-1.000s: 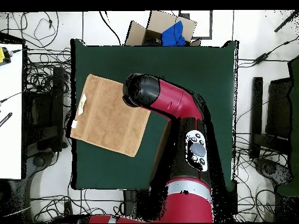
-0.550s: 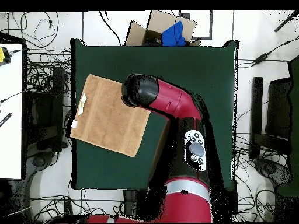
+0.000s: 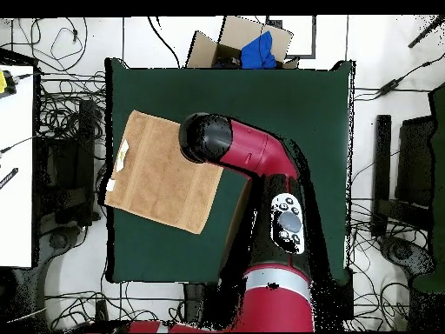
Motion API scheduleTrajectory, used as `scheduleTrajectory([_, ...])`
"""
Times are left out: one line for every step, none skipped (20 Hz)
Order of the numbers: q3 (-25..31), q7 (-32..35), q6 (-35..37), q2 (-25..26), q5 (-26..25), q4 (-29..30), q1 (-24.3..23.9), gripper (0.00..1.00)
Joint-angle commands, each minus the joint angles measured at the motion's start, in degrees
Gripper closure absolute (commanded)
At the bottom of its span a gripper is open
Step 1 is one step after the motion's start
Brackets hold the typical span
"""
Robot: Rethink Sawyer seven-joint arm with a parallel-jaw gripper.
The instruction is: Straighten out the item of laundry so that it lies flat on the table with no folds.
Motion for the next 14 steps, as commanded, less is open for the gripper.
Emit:
scheduleTrajectory([1.98,3.98,2.74,0.88,-3.65,5.55,0.89,0.0])
scheduleTrajectory([2.18,4.0,2.57,0.92,-3.78,5.62,0.73,0.0])
scheduleTrajectory([2.32,4.09,2.54,0.96,-3.93,5.61,0.61,0.0])
scheduleTrajectory([2.42,4.3,2.46,0.98,-4.01,5.67,0.55,0.0])
scheduleTrajectory([2.53,4.38,2.44,0.92,-4.1,5.8,0.45,0.0])
scheduleTrajectory([2.61,4.4,2.44,0.89,-4.19,5.81,0.36,0.0])
scheduleTrajectory([2.66,4.41,2.52,0.85,-4.24,5.84,0.3,0.0])
scheduleTrajectory([2.55,4.37,2.67,0.88,-4.4,5.76,0.33,0.0])
scheduleTrajectory([2.48,4.4,2.64,0.9,-4.55,5.74,0.38,0.0])
scheduleTrajectory([2.45,4.37,2.65,1.0,-4.67,5.79,0.36,0.0])
scheduleTrajectory([2.49,4.24,2.44,1.03,-4.81,5.95,0.31,0.0])
scheduleTrajectory([2.66,3.99,2.2,1.02,-4.96,6.3,0.1,0.0])
scheduleTrajectory([2.78,3.94,2.2,0.97,-5.02,6.56,-0.04,0.0])
scheduleTrajectory([2.83,3.63,2.16,0.84,-5.31,6.78,-0.16,0.0])
